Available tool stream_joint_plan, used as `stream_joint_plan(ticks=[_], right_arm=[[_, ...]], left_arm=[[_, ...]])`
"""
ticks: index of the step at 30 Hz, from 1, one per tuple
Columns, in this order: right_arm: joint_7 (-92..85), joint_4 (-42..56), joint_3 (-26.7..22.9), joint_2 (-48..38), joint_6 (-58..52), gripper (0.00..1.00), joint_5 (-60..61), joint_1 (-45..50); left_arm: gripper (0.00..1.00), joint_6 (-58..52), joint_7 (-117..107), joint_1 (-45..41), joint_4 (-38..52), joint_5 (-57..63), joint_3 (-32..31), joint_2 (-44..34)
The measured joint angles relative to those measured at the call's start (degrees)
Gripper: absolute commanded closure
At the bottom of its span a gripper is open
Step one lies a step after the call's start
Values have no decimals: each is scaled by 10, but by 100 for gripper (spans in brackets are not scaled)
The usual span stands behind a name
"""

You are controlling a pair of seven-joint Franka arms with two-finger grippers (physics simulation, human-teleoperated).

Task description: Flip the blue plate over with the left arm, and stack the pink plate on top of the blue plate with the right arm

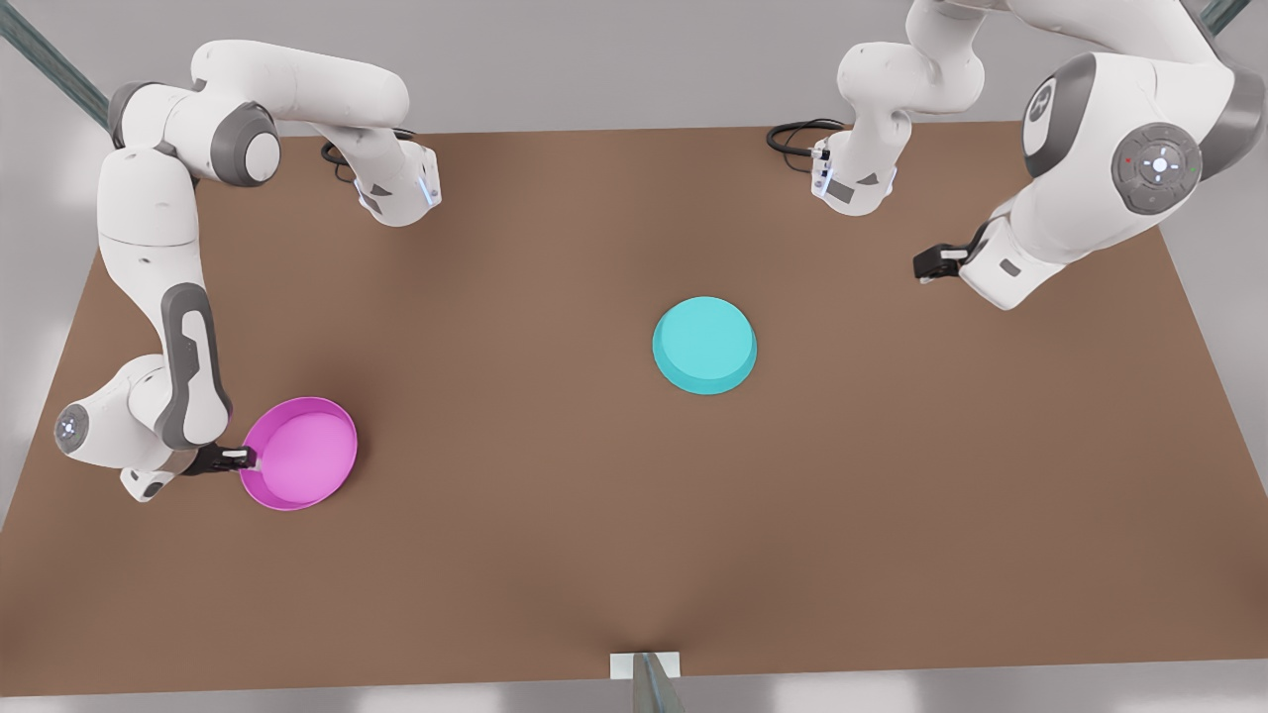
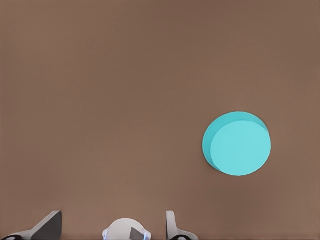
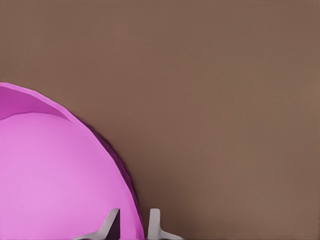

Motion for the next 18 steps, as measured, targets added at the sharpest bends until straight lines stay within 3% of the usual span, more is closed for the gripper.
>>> stream_joint_plan(ticks=[11, 12, 18], right_arm=[[-26, -9, 4, 0, -13, 65, 31, -5], [-26, -9, 4, 0, -18, 79, 37, -5], [-29, -3, 4, -3, -47, 79, 50, -6]], left_arm=[[0, 0, 0, 2, 0, 0, 0, 0], [0, 0, 0, 1, 0, 0, 0, 0], [0, -2, 0, 3, 0, 0, 0, 0]])
